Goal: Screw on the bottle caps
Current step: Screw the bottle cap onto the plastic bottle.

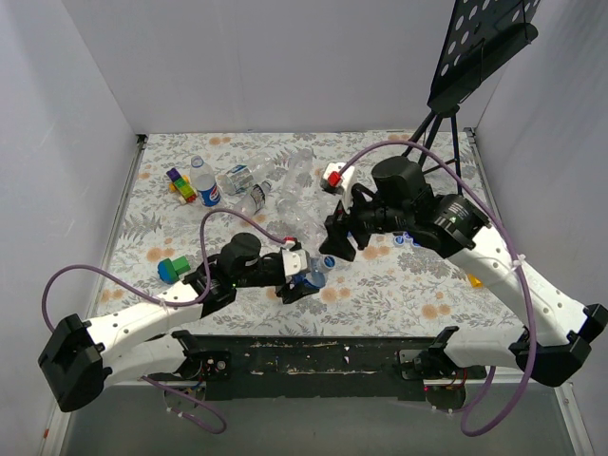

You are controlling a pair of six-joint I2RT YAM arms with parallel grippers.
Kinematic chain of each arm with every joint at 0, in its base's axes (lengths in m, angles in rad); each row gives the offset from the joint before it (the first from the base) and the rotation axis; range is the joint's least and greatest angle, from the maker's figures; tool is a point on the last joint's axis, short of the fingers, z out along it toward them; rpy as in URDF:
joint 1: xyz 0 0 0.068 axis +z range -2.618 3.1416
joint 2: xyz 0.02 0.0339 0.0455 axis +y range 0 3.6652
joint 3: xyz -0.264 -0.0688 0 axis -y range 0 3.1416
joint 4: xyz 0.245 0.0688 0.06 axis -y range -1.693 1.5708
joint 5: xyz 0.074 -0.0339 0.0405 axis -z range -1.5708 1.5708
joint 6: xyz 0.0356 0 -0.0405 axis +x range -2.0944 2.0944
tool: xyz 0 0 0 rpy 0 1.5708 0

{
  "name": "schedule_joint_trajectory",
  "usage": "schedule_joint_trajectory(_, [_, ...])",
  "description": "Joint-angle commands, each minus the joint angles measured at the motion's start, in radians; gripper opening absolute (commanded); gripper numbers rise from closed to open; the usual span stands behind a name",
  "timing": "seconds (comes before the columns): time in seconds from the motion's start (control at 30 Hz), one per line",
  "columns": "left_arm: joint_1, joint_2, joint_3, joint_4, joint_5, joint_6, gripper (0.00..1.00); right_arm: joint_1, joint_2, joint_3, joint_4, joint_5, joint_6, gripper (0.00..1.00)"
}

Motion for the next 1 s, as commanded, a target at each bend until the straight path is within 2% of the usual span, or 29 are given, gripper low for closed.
schedule_joint_trajectory(0.0, [0.058, 0.013, 0.066, -0.042, 0.354, -0.039, 0.00, 0.007, -0.041, 0.005, -0.077, -0.163, -0.256, 0.72])
schedule_joint_trajectory(0.13, [0.070, 0.044, 0.087, -0.062, 0.456, -0.046, 0.00, 0.007, -0.078, -0.028, -0.091, -0.289, -0.374, 0.72])
schedule_joint_trajectory(0.37, [0.075, 0.076, 0.087, -0.022, 0.536, -0.085, 0.00, 0.008, -0.068, -0.047, -0.115, -0.391, -0.470, 0.72])
schedule_joint_trajectory(0.97, [0.105, 0.075, 0.070, 0.053, 0.591, -0.145, 0.00, 0.031, -0.036, -0.073, -0.158, -0.431, -0.522, 0.65])
